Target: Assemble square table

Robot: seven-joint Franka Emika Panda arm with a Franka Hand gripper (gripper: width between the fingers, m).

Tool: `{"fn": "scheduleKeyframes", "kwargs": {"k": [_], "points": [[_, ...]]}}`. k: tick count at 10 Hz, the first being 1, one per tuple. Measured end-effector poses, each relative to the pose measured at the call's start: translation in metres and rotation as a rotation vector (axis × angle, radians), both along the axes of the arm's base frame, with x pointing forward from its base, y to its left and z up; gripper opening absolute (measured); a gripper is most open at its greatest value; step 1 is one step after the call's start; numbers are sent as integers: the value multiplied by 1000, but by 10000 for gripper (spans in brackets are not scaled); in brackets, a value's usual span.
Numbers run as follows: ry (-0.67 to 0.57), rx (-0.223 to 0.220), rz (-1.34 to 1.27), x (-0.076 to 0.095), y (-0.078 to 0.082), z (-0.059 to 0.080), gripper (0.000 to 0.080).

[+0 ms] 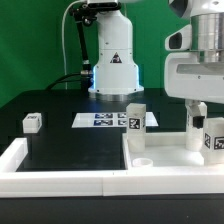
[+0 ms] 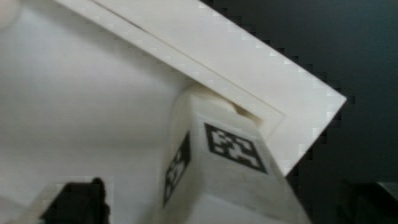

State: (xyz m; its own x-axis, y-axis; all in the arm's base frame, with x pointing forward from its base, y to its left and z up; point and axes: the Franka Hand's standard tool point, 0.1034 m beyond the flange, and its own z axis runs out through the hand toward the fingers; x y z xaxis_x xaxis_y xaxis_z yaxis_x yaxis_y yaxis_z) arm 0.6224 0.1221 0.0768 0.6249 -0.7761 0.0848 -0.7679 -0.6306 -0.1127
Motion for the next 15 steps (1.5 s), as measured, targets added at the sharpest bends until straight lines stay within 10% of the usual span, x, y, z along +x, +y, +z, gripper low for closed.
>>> {"fn": "scheduleKeyframes", "kwargs": {"k": [8,11,15], "points": [[-8,-105,672,2,-1,2,649],[-6,-121,746,2,-2,2,353],[-6,-118,726,2,-2,1,290]]}}
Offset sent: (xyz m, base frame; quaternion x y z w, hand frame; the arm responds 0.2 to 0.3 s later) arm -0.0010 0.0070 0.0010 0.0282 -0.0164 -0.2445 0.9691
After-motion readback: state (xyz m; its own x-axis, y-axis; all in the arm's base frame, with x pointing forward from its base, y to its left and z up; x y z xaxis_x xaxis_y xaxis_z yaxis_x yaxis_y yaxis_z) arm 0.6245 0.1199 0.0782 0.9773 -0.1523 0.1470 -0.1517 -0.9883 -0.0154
